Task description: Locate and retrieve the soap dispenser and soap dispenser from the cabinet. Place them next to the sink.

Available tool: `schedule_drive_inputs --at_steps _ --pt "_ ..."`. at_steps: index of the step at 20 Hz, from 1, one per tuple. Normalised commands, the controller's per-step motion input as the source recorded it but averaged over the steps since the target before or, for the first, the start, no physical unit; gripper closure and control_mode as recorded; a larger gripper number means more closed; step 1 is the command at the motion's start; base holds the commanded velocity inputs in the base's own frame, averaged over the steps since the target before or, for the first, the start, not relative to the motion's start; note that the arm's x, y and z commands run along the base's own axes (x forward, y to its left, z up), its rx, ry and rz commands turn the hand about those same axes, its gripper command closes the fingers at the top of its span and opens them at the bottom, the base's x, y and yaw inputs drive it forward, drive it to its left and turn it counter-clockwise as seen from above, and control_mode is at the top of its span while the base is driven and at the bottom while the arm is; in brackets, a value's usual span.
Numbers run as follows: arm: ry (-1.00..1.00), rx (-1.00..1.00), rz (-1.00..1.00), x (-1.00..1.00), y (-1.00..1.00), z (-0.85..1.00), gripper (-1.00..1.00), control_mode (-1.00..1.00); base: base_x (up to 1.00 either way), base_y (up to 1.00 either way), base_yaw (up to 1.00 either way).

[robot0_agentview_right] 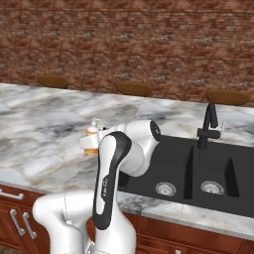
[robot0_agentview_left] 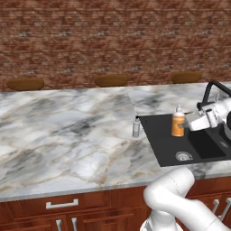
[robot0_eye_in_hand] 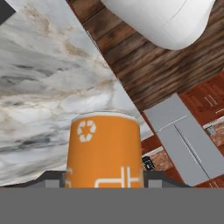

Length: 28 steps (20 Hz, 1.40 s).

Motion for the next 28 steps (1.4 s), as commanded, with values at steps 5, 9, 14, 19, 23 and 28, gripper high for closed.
schedule_drive_inputs --at_steps 5,9,14,19,23,28 --pt "-0.50 -0.13 0.22 0.07 -0.02 -0.39 1.00 -1.00 0.00 0.00 0.00" --pt "-0.50 -0.15 0.24 0.25 0.00 -0.56 1.00 -1.00 0.00 0.00 0.00" --pt "-0.38 -0.11 0.26 0.19 -0.15 -0.49 1.00 -1.00 0.00 0.00 0.00" --pt "0.00 -0.04 0.05 0.73 -0.20 -0.19 1.00 -1.00 0.00 0.00 0.00" --pt "0.00 0.01 0.21 0.84 -0.25 -0.15 1.00 -1.00 0.00 0.00 0.00" --pt "-0.08 0.01 0.23 0.85 -0.35 -0.24 1.00 -1.00 0.00 0.00 0.00"
